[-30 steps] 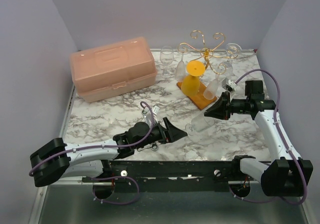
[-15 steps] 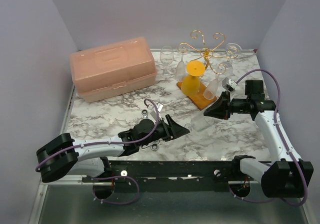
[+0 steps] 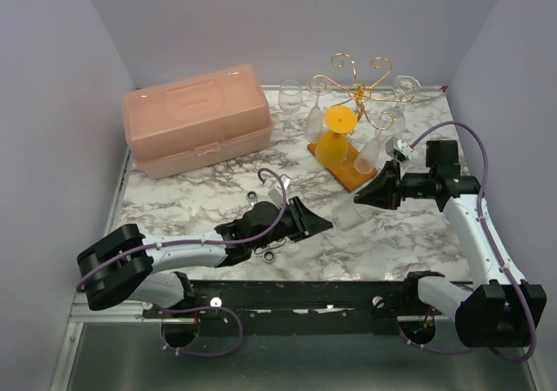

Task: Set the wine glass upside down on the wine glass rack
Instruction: Turn the wine glass upside down at the wine rack.

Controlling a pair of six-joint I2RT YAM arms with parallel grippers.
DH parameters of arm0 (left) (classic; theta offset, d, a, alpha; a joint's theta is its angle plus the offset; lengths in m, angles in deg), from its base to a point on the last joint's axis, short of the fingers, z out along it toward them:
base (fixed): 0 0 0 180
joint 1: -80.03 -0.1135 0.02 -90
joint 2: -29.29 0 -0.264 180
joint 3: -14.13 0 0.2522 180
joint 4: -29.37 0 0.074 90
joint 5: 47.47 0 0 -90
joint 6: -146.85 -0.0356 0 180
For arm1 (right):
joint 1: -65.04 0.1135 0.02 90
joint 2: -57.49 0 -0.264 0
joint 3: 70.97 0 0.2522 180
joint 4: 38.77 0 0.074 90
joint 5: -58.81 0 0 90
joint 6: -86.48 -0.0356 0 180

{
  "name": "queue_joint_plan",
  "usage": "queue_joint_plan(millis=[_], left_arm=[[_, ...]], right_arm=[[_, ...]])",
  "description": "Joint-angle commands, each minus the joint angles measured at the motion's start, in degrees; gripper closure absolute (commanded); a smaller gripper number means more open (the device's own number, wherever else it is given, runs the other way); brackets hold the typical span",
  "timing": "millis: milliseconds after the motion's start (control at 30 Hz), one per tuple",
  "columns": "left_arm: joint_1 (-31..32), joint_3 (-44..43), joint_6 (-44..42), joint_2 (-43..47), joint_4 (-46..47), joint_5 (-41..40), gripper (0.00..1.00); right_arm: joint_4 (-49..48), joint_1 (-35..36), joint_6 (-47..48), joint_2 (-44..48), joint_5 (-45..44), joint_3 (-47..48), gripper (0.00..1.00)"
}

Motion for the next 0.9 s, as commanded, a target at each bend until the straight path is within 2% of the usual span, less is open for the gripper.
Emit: queue_joint_plan(millis=[0, 100, 233, 333, 433, 467, 533, 600, 667, 867], left_arm=[[-0.5, -1.4, 0.0, -2.3, 2.9, 0.9, 0.80], [-0.7, -0.6, -1.1, -2.9, 6.6, 3.2, 1.00], [-0.8, 0.6, -3.7, -1.9, 8.1, 3.0, 1.00], [-0.8, 1.0, -6.9, 0.3, 5.4, 2.6, 1.00], [-0.9, 0.8, -11.5, 3.3, 1.7, 2.3, 1.00], [-0.9, 0.6, -12.9, 4.4, -0.9, 1.5, 1.00], [-0.9, 0.4, -17.0, 7.4, -5.5, 0.1, 1.00], [-0.9, 0.2, -21.2, 10.9, -10.4, -1.4, 1.00], [-0.9, 0.4, -25.6, 14.8, -15.6, -2.6, 1.00], [-0.9, 0.7, -38.2, 25.2, -28.8, -4.9, 1.00]], right_arm=[[0.8, 0.5, 0.1, 1.3, 3.7, 1.5, 0.99], [2.4, 0.5, 1.6, 1.6, 4.0, 1.6, 0.99], [9.8, 0.5, 10.6, 1.6, 4.3, 2.7, 0.97], [14.8, 0.5, 15.6, 1.8, 4.0, 3.3, 0.71], [19.6, 0.5, 20.7, 2.1, 3.2, 3.9, 0.39], [21.6, 0.5, 23.1, 2.2, 2.7, 4.3, 0.31], [25.2, 0.5, 26.7, 2.5, 1.2, 5.5, 0.20], [27.0, 0.5, 27.5, 3.1, -0.6, 6.5, 0.12], [27.7, 0.5, 26.1, 3.8, -2.4, 7.4, 0.08], [33.3, 0.5, 27.3, 3.4, -4.0, 11.3, 0.04]])
